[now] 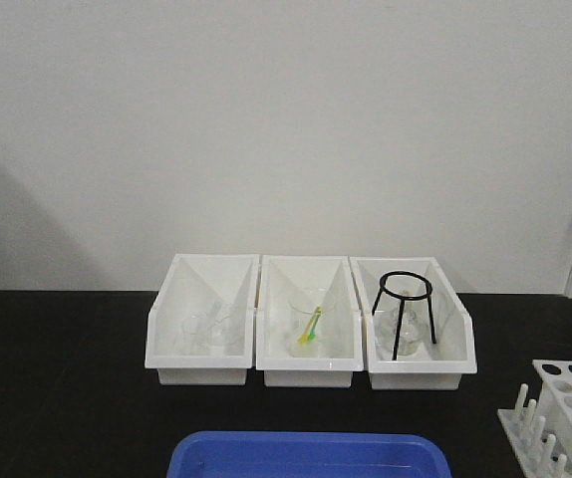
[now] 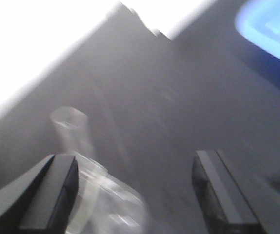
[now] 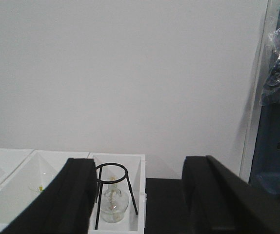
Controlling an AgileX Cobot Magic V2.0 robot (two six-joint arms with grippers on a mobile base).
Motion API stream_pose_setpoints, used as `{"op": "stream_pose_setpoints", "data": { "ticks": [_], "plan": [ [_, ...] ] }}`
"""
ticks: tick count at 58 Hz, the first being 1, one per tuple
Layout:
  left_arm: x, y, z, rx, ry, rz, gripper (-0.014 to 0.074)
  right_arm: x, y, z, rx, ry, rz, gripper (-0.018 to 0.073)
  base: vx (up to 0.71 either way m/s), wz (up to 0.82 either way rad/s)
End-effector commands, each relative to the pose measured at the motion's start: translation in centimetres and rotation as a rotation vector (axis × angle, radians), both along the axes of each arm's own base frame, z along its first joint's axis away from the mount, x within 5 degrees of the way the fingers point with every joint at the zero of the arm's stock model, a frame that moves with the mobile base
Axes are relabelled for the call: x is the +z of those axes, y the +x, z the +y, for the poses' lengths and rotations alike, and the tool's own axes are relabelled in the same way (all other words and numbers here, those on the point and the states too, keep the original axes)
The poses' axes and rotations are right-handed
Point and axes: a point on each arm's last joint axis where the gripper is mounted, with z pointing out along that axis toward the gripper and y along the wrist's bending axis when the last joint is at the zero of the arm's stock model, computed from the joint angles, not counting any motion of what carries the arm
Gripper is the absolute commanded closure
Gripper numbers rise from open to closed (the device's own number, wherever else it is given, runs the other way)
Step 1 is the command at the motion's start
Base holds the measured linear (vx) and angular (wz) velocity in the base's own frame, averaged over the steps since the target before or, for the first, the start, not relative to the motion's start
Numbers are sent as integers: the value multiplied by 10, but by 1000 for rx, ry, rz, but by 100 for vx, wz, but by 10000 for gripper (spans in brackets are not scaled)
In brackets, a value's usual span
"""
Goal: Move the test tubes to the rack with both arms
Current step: 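Move the left gripper toward the glass test tube in the beaker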
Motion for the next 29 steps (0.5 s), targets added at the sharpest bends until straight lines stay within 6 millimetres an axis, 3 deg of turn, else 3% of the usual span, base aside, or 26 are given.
{"op": "stream_pose_setpoints", "data": {
  "ticks": [1, 13, 29],
  "plan": [
    [22, 6, 2, 19, 23, -206, 25, 19, -2, -1, -5, -13, -124, 128, 0, 0],
    [22, 17, 21, 169, 56, -269, 25, 19, -2, -1, -5, -13, -125, 128, 0, 0],
    [15, 27, 22, 185, 80, -290, 25, 23, -3, -1, -6, -13, -175, 128, 0, 0]
  ]
}}
